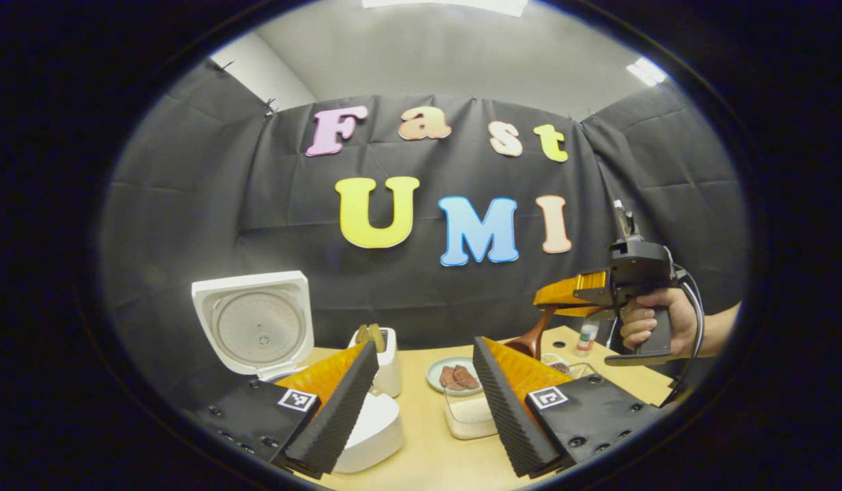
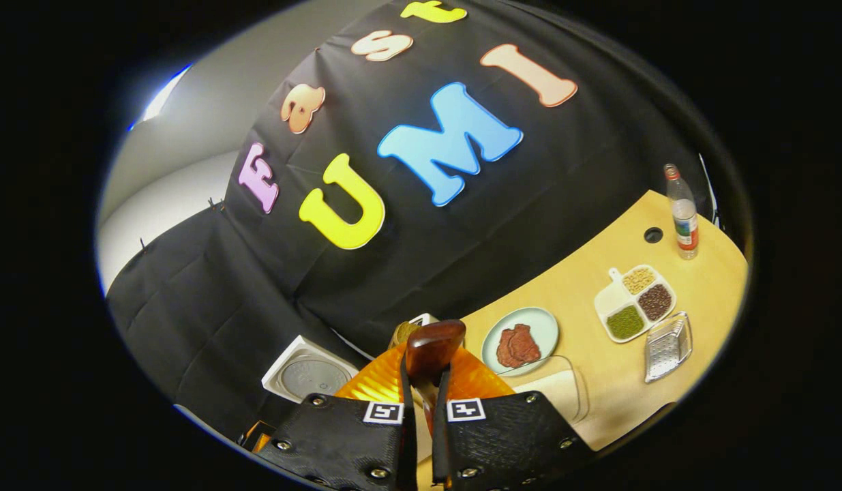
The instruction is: Close the left gripper, press the button to open the rice cooker; take a wooden spoon from the chopstick holder with the right hand, scoop a spoonful of rice and pour it into the rice cooker, then put the wooden spoon back into the chopstick holder.
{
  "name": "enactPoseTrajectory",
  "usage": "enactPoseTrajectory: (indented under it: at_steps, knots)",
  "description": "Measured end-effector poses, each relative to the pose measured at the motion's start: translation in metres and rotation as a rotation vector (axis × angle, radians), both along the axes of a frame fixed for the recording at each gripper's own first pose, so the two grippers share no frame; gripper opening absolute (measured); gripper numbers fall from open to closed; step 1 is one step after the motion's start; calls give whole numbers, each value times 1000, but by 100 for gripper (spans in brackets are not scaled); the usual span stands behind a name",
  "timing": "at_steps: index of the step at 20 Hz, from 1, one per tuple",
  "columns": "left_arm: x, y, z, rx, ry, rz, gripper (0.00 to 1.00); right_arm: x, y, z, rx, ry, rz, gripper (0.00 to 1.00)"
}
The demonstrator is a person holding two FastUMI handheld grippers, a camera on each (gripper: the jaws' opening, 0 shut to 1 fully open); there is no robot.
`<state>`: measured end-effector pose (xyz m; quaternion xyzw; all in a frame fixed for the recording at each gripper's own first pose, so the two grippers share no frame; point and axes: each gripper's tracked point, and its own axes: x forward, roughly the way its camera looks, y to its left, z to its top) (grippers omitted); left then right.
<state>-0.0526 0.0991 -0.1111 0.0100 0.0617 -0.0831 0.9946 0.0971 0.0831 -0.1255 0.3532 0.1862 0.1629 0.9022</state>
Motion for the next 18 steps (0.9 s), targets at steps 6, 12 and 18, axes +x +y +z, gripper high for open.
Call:
enactPoseTrajectory:
  at_steps: [6, 12, 18]
  knots:
    - [4, -44, 1, -20, 9, -41, 97, -13, -69, -21, -8, 33, -104, 9]
    - [0, -50, 6, -4, 9, -19, 96, -7, -127, -27, -66, 31, -185, 9]
    - [-3, -49, 4, 10, 33, 35, 97, 13, -181, -48, -110, 57, -282, 9]
